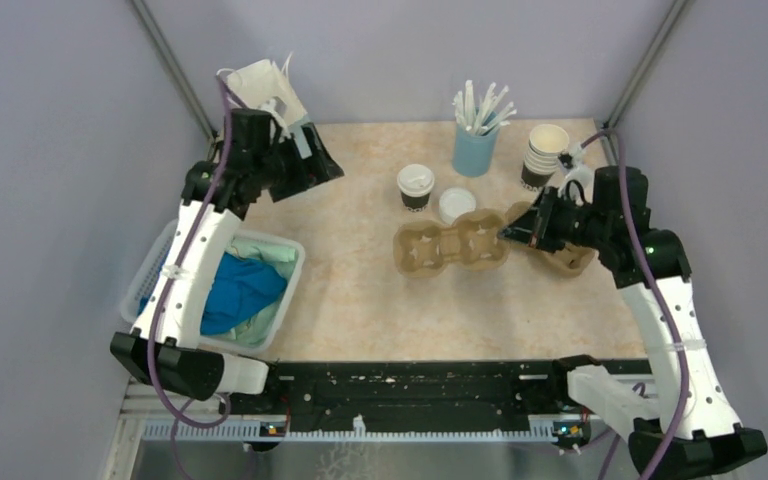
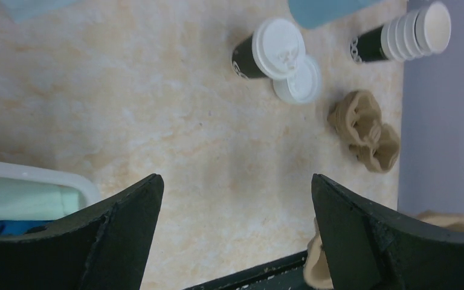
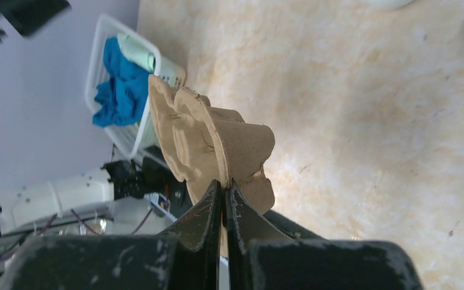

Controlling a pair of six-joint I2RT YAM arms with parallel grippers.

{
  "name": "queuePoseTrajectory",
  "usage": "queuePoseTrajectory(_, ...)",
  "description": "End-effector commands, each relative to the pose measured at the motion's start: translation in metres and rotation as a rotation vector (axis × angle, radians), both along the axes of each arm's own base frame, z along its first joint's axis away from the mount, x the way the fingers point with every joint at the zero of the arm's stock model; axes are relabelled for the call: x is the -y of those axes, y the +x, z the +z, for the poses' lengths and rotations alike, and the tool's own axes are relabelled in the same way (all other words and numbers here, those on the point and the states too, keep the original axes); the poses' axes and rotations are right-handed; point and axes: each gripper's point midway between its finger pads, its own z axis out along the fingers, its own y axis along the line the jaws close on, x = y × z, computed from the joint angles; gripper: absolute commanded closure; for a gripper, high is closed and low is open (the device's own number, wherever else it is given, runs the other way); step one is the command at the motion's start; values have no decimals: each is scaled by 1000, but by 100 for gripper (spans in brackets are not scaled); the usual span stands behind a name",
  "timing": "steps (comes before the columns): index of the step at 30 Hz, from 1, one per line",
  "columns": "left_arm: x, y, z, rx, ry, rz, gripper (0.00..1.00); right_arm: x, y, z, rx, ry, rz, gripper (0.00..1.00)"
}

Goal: Pack the takeout coffee

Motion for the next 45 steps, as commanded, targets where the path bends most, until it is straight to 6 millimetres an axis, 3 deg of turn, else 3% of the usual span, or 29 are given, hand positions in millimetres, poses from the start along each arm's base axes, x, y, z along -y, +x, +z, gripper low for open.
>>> queuePoseTrajectory(1, -44, 14, 37, 72, 23, 155, 2, -19, -37, 4, 34, 49, 115, 100)
queuePoseTrajectory(8, -108, 61, 64, 151, 145, 323, 2, -25, -64, 8, 36, 88, 171, 100)
queuePoseTrajectory(13, -167, 100, 63, 207, 210, 487, 2, -20, -64, 14, 49, 53, 166, 100)
queuePoseTrajectory(17, -199, 134, 64, 270, 206, 548, 2, -18, -56, 13, 33, 15, 160, 100)
queuePoseTrajectory(24, -209, 195, 58, 379, 244, 488, 5, -15, -34, -1, -20, -40, 130, 100)
queuePoseTrajectory(34, -239, 241, 42, 431, 358, 564, 10, -21, -9, -16, -85, -15, 90, 100)
queuePoseTrajectory(40, -239, 258, 43, 468, 347, 560, 31, -21, 4, -14, -90, -32, 71, 100)
queuePoseTrajectory(45, -240, 260, 47, 481, 345, 561, 59, -18, 7, -8, -91, -47, 52, 100)
